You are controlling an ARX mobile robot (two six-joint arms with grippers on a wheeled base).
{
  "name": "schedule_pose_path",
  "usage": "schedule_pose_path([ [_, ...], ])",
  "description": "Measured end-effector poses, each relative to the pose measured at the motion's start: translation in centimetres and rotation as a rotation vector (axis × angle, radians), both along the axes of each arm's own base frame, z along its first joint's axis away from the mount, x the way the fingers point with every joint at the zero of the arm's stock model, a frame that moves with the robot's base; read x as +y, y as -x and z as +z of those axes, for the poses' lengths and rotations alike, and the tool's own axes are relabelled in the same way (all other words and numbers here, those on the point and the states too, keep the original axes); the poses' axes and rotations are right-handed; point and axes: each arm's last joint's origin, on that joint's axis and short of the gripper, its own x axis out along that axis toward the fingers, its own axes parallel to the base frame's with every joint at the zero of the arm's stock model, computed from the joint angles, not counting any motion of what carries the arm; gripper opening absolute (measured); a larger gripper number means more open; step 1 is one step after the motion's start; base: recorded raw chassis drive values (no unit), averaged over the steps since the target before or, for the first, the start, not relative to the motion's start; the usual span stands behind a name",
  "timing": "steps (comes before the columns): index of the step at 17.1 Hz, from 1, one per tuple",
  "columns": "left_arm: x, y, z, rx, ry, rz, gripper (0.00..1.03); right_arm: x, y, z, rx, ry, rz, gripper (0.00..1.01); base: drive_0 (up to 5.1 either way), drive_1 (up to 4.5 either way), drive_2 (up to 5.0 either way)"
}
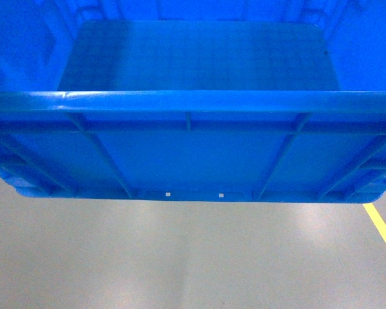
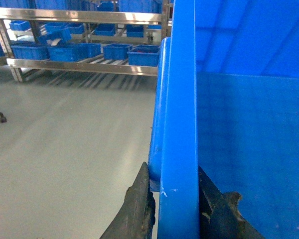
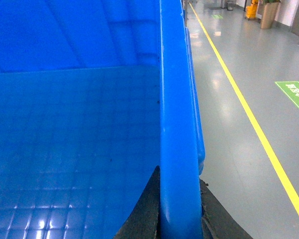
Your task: Place box next to blue box on left shelf
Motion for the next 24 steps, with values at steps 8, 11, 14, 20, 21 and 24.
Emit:
schedule_pose_path([
  [8,-0.09,0.08,0.11,-0.004,-0.001,-0.002,0.14,-0.02,0.07,0.05,-0.002,-0.001,-0.002,0.08,0.2,4.4,-4.1],
  [11,-0.09,0.08,0.14,-0.007,-0.001,-0.003,0.14,-0.02,0.08,0.06,-0.003,-0.001,-0.003,0.08,-0.1,4.15,-4.3],
  [14,-0.09,0.08,0.18,-0.011,0.0,-0.003,0.14,-0.02,0.08,0.12,-0.008,-0.002,-0.002,0.08,0.0,4.2,-4.3],
  [20,-0.09,0.1,0.18,-0.009,-0.001,-0.002,0.13,-0.02,0.08,0.06,-0.003,-0.001,-0.003,0.08,0.0,4.27,-4.2],
  [21,-0.09,0.1,0.19,-0.01,0.0,-0.002,0.13,-0.03,0.08,0.07,-0.003,-0.001,-0.003,0.08,0.0,4.3,-4.2],
  [24,-0.09,0.1,0.22,-0.013,0.0,-0.002,0.13,-0.02,0.08,0.08,-0.004,-0.001,-0.003,0.08,0.0,4.29,-4.2],
])
